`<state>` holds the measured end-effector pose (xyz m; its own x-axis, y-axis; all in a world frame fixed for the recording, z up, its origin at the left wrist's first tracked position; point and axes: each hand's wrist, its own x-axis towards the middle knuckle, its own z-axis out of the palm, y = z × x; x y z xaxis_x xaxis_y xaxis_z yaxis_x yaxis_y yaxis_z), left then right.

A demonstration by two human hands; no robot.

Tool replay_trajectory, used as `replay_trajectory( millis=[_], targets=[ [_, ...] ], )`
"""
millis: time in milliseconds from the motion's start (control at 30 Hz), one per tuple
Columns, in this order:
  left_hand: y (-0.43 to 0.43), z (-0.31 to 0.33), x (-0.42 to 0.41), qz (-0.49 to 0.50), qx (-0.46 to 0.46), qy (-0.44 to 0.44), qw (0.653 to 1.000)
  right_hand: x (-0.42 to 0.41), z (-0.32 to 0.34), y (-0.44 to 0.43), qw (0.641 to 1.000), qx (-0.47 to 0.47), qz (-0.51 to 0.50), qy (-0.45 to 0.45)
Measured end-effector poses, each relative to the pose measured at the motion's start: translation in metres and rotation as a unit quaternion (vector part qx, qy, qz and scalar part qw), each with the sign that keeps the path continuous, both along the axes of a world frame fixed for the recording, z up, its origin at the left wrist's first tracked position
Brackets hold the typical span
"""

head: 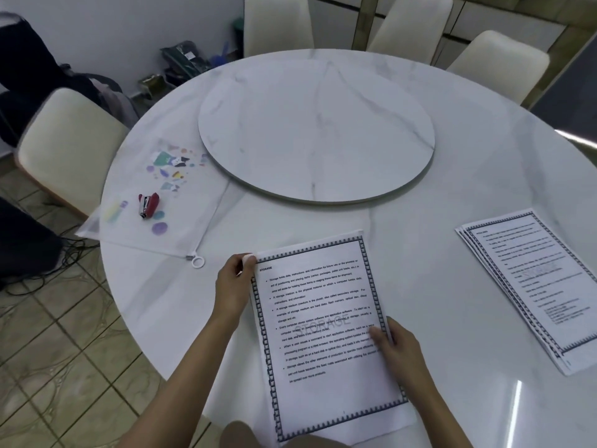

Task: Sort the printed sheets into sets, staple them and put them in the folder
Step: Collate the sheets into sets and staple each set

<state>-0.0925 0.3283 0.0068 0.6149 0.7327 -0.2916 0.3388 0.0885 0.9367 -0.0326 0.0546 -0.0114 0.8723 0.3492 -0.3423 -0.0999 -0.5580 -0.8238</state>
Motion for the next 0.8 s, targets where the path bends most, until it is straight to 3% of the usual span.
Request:
replay_trajectory(
  millis=[267, 567, 800],
  targets=[
    [0.009, -0.017, -0.003, -0.005, -0.006, 0.03, 1.0, -0.001, 0.0, 0.009, 1.0, -0.022, -0.004, -0.011],
    [0.026, -0.021, 0.012, -0.012, 0.07, 0.037, 0.997, 0.013, 0.011, 0.02, 0.996, -0.044, -0.043, -0.063],
    [0.06, -0.023, 0.014, -0.047, 0.134, 0.066, 0.988, 0.052, 0.027, 0.063, 0.992, -0.023, 0.003, -0.123]
  ],
)
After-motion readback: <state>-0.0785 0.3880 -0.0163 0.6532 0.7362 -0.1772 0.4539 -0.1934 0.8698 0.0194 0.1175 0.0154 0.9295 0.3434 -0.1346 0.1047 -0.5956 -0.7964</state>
